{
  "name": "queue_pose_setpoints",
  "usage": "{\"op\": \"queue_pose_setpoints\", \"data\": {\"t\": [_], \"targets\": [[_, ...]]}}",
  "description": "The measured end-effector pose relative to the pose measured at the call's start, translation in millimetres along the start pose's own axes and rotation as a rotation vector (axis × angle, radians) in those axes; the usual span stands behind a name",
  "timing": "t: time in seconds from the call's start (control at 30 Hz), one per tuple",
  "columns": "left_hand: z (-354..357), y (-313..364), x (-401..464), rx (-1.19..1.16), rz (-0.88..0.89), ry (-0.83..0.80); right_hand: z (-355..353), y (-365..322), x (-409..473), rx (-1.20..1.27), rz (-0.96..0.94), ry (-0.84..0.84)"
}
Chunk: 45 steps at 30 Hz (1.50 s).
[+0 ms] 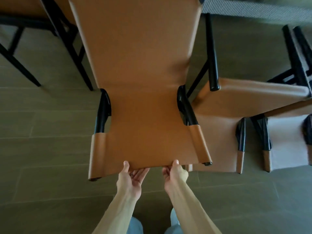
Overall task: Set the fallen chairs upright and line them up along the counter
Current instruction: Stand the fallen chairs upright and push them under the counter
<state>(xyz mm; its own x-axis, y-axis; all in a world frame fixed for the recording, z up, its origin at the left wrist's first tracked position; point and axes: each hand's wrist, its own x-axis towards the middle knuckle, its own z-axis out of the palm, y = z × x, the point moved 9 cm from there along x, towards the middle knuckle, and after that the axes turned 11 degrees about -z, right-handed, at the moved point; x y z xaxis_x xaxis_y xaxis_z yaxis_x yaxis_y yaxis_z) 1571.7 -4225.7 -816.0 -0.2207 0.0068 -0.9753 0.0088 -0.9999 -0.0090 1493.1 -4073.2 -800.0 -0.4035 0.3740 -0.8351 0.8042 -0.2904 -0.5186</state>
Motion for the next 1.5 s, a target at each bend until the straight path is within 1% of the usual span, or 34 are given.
{"op": "queue_pose_setpoints", "data": {"t": [0.1, 0.2, 0.3, 0.5, 0.63, 0.87, 1.07, 1.17, 1.33, 1.43, 1.5], "targets": [[58, 42, -59, 0.011, 0.065, -0.047, 35, -61, -51, -0.004, -0.077, -0.013], [113, 73, -93, 0.03, 0.091, -0.09, 72, -114, -79, 0.029, -0.199, -0.019], [168, 106, -123, 0.084, 0.102, -0.124, 110, -169, -99, -0.001, -0.298, -0.052], [256, 171, -153, 0.269, 0.159, -0.125, 184, -257, -121, -0.035, -0.449, -0.141], [315, 210, -161, 0.32, 0.237, -0.135, 232, -309, -131, -0.068, -0.577, -0.167], [415, 271, -162, 0.415, 0.344, -0.168, 320, -392, -133, -0.122, -0.612, -0.273], [509, 325, -161, 0.397, 0.426, -0.165, 407, -456, -130, -0.125, -0.666, -0.261], [550, 345, -156, 0.376, 0.448, -0.143, 444, -484, -125, -0.183, -0.691, -0.246], [587, 369, -148, 0.352, 0.429, -0.105, 481, -514, -118, -0.227, -0.674, -0.239], [592, 374, -144, 0.359, 0.427, -0.043, 490, -515, -117, -0.25, -0.685, -0.208], [589, 372, -145, 0.36, 0.414, -0.033, 490, -513, -119, -0.275, -0.693, -0.204]]}}
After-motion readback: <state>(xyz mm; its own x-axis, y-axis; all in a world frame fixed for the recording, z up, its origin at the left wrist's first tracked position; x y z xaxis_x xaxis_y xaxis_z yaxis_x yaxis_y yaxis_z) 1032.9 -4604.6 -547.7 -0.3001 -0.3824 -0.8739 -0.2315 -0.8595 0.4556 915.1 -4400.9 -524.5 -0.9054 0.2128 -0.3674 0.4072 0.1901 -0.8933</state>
